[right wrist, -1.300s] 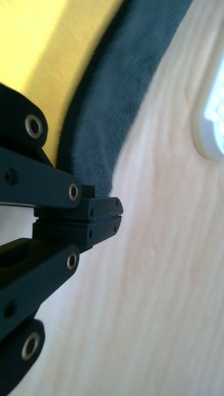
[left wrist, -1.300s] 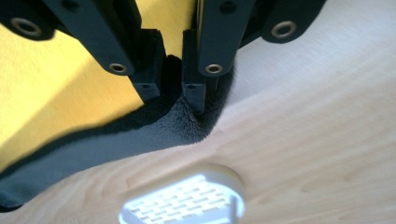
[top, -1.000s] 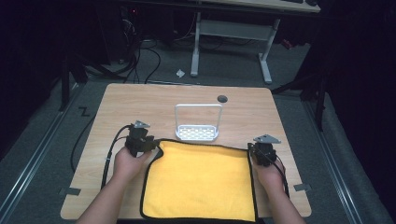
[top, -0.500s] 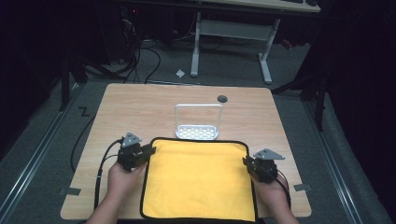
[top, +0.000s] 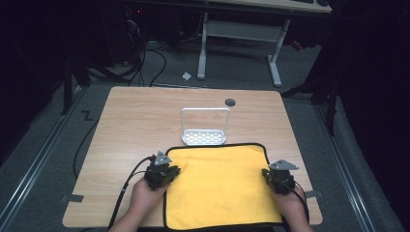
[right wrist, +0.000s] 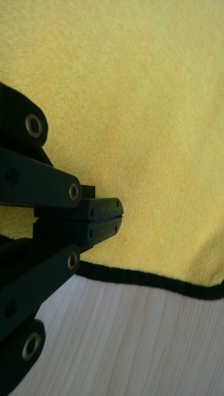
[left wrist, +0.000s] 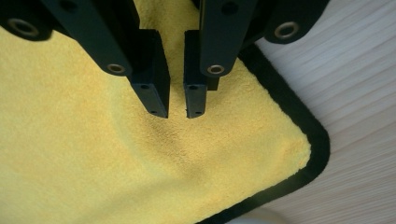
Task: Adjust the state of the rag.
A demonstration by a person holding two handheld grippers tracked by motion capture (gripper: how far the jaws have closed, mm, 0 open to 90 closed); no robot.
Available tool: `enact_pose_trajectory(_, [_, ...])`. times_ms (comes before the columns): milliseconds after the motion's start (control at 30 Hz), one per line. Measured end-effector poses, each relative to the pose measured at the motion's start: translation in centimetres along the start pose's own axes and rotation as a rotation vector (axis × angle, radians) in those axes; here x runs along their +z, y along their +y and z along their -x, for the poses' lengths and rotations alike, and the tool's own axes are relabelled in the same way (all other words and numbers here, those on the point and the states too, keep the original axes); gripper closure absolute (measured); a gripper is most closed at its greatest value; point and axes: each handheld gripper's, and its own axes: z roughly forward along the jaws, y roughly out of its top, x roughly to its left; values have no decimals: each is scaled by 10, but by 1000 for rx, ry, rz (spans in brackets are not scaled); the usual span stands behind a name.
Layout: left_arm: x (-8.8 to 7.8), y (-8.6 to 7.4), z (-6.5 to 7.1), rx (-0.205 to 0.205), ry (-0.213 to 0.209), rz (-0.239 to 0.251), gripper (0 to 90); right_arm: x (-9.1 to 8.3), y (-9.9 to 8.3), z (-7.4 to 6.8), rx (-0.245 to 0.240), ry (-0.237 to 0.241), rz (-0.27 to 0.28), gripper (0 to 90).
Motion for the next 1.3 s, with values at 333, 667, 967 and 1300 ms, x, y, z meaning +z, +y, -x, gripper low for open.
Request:
enact_pose_trajectory(333, [-7, 9, -28, -72, 106, 102, 593, -26, 10, -16, -14, 53, 106, 757])
enact_pose_trajectory(667, [18, 22, -52, -151, 101, 70, 559, -34, 29, -92, -138, 191, 169, 693])
enact_pose_trajectory(967, [23, 22, -40, -98, 110, 56, 783, -26, 36, -143, -217, 280, 158, 643])
enact_pose_trajectory(1300, [20, 20, -50, -183, 74, 70, 857, -15, 35, -203, -295, 417, 121, 611])
